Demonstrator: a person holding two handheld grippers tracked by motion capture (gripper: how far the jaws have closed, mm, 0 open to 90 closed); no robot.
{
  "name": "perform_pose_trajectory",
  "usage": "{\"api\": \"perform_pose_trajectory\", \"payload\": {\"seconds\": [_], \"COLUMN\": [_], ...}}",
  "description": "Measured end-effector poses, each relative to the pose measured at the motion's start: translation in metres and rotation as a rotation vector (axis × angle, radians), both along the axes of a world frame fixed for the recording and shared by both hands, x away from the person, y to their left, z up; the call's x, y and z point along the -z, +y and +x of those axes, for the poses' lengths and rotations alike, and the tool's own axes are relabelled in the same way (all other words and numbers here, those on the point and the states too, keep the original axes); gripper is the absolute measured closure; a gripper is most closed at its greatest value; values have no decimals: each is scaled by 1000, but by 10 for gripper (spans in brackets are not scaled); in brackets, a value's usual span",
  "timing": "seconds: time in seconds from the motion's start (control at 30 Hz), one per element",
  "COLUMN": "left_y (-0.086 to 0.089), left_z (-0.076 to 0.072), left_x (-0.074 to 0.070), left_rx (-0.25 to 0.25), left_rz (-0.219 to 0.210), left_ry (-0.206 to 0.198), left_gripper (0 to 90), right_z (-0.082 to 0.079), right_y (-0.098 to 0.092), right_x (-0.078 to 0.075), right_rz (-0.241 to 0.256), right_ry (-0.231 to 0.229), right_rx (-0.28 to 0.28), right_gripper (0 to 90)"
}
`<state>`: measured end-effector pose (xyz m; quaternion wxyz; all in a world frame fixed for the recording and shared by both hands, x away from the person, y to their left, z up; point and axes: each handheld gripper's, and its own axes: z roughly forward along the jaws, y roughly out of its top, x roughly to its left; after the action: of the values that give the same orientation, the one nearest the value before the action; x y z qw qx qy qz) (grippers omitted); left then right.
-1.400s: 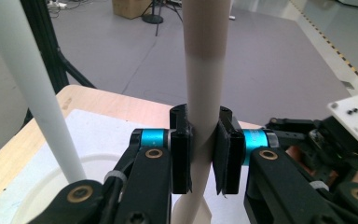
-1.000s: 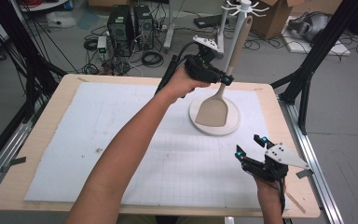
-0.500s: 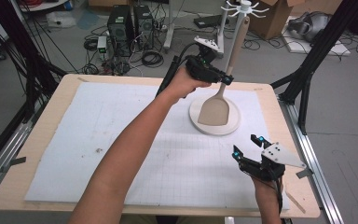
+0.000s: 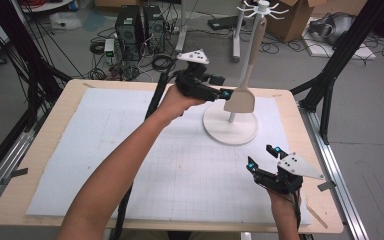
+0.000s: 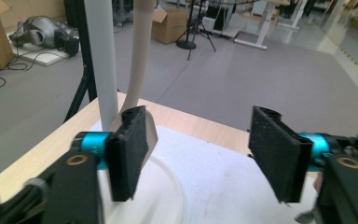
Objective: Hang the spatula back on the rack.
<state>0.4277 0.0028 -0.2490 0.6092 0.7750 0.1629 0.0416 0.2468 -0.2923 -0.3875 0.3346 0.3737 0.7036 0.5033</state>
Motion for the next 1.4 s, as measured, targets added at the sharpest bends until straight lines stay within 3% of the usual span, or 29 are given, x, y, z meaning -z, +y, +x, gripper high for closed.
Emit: {"api": "perform_pose_trajectory", "payload": {"seconds": [0.13, 0.33, 0.47, 0.57, 0.87, 1.03, 1.1, 1.2, 1.3, 1.4], "left_y": [38, 94, 132, 150, 190, 207, 212, 219, 223, 226], "left_z": [-19, -50, -69, -82, -116, -126, -130, -134, -137, -139], "left_x": [15, 43, 65, 78, 120, 144, 151, 159, 166, 170], "left_rx": [-41, -152, -238, -269, -346, -422, -445, -464, -478, -482], "left_rz": [-44, -85, -109, -102, -157, -122, -128, -131, -102, -108], "left_ry": [-23, -83, -115, -148, -158, -123, -116, -107, -110, -107], "left_gripper": [276, 167, 158, 162, 157, 155, 155, 157, 159, 160], "right_z": [4, 11, 16, 18, 17, 12, 11, 10, 12, 14], "right_y": [5, 18, 24, 27, 29, 26, 26, 25, 24, 25], "right_x": [1, 2, 4, 5, 10, 24, 27, 33, 39, 43], "right_rz": [-6, -11, -1, -1, -1, 4, -3, 6, 18, 14], "right_ry": [11, 23, 33, 41, 39, 55, 57, 55, 71, 83], "right_rx": [-13, -56, -86, -100, -126, -119, -115, -115, -106, -109], "right_gripper": [269, 267, 262, 238, 212, 207, 202, 202, 201, 201]}}
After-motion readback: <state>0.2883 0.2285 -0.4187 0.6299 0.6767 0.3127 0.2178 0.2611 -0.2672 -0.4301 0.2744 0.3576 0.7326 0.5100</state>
